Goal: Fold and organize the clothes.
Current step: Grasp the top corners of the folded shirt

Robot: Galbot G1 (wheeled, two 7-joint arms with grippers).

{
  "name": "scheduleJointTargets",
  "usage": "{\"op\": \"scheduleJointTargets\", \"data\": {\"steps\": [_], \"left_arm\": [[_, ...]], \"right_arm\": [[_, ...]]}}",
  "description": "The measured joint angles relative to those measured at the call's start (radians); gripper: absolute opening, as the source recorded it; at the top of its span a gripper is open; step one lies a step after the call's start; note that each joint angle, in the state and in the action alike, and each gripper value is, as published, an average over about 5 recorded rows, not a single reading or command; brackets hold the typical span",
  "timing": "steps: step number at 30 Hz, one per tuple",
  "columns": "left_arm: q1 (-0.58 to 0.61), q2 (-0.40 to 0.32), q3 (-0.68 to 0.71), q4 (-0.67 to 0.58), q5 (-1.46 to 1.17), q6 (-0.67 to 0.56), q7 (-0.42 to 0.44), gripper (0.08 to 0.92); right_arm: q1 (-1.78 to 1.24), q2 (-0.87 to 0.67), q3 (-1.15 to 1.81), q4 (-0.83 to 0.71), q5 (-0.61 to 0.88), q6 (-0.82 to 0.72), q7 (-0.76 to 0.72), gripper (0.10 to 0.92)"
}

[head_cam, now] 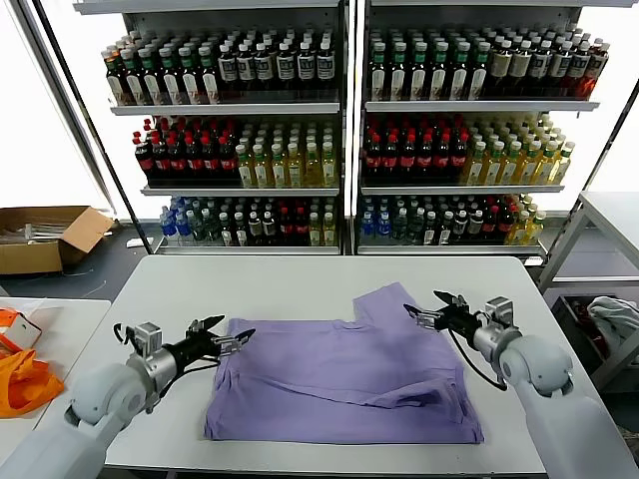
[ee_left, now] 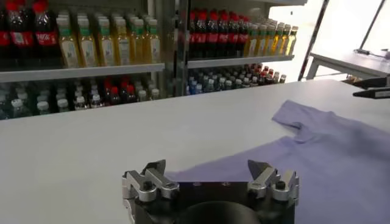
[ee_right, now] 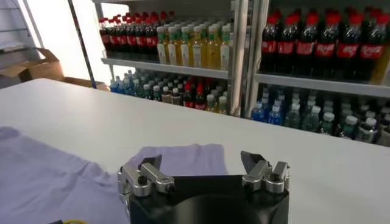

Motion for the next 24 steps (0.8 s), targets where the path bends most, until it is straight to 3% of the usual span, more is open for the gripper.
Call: {"op": "scheduleJointTargets", "data": {"steps": [9,24], "left_arm": [[-0.124,-0.022,0.081,0.147,0.008,-0.012,0.033,0.823],[-0.106,-0.044,0.105,0.209,0.026,-0.007,0.054,0.822]], "right_arm": [[0.083,0.066,-0.032,-0.163,-0.043,0.018,-0.019,0.823],[0.183,0.135,-0.082,-0.313,-0.083,0.031,-0.024,0.796]]}}
